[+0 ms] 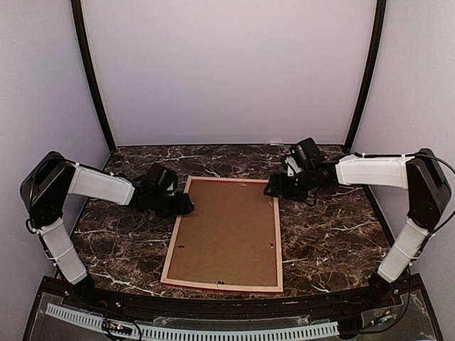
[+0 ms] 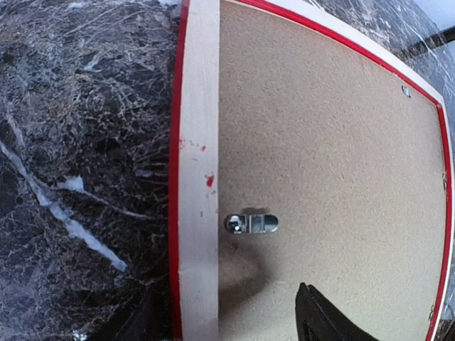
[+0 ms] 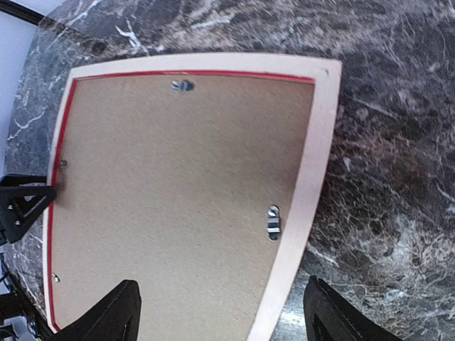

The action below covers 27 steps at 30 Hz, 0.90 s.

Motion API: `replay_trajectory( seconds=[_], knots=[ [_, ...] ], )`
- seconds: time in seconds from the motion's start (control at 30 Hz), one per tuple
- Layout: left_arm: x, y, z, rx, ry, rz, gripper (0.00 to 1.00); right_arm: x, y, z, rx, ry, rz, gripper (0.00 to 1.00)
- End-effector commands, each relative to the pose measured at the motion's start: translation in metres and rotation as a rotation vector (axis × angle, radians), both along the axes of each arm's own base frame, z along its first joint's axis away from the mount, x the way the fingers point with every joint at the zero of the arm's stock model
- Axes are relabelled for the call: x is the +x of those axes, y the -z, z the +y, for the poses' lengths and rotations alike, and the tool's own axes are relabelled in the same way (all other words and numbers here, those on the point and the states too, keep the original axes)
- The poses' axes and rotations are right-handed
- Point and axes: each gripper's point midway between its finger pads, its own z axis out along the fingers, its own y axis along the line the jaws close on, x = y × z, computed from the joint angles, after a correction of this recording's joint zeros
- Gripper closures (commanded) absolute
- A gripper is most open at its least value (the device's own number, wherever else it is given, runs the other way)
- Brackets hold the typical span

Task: Put the photo into the frame
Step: Press the fastener onto the backboard, then adjust the photo frame at the center of the board.

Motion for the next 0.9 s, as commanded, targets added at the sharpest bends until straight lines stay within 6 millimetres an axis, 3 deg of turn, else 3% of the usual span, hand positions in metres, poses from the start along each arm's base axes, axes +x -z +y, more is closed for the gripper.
replay_trajectory(
  seconds=[0.0, 0.33, 0.5, 0.67, 0.87],
  knots=[
    [-0.012, -0.006, 0.006, 0.004, 0.054, 0.053, 0.28, -0.013, 0.03, -0.013, -0.084, 0.0, 0.047, 0.21],
    [-0.004, -0.01, 0.014, 0.015, 0.071, 0.05, 0.19, -0.036, 0.061, -0.005, -0.108, -0.042, 0.123, 0.33],
    [-0.003, -0.006, 0.016, 0.026, 0.065, 0.056, 0.1, -0.044, 0.076, -0.012, -0.158, -0.015, 0.151, 0.39],
    [0.0, -0.008, 0.02, 0.036, 0.06, 0.048, 0.08, -0.049, 0.082, -0.02, -0.2, 0.003, 0.152, 0.44],
    [0.004, -0.009, 0.023, 0.061, 0.064, 0.039, 0.07, -0.053, 0.091, -0.02, -0.204, -0.008, 0.166, 0.58]
  ],
)
